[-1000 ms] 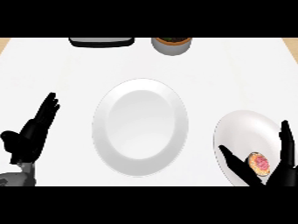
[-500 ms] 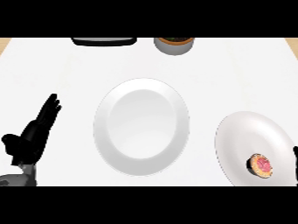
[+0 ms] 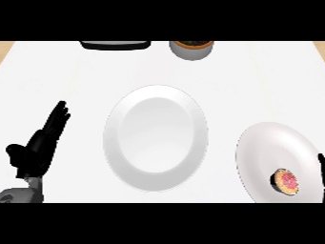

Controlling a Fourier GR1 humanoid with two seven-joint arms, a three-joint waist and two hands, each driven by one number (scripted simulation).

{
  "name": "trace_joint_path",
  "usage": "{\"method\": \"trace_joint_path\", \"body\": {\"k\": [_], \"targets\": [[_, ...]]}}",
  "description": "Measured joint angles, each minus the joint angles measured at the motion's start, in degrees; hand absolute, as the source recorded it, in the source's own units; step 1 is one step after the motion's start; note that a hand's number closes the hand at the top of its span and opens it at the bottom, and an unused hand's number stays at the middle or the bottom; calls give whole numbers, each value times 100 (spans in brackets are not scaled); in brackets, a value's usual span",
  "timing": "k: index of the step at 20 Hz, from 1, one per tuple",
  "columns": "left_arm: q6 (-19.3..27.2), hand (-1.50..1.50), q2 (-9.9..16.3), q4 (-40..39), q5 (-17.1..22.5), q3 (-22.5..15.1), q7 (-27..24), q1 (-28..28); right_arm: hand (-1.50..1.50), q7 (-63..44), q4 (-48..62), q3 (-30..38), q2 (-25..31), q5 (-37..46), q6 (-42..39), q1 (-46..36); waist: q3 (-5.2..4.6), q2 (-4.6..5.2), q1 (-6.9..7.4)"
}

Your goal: Pick the cupcake from the plate and place it in the plate

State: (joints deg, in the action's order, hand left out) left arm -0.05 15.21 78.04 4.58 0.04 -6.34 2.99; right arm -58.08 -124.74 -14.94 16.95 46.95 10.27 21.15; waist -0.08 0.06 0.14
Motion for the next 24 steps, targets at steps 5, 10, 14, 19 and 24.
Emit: {"method": "trace_joint_path", "body": {"k": [5, 10, 14, 19, 24], "targets": [[-48, 0, -37, 4, -30, 39, -44, -38, -150, -246, 119, 129, -27, -65, -544, -192, 3, -2, 1], [-57, 0, -48, 27, -110, 92, -51, -89, -150, -233, 227, 258, -62, -231, -869, -119, 7, -6, -14], [-132, 0, -86, -162, -151, 165, -112, 18, -150, -113, 675, 445, -209, -305, -968, -389, 9, -4, -18], [-208, 0, -106, -146, -188, 239, -104, 9, -150, 15, 1342, 666, -299, -264, -1043, -680, 9, -6, -11], [-220, 0, -201, 109, -252, 243, 21, -110, -150, 154, 1890, 784, -441, -91, -996, -780, 8, -8, -13]]}}
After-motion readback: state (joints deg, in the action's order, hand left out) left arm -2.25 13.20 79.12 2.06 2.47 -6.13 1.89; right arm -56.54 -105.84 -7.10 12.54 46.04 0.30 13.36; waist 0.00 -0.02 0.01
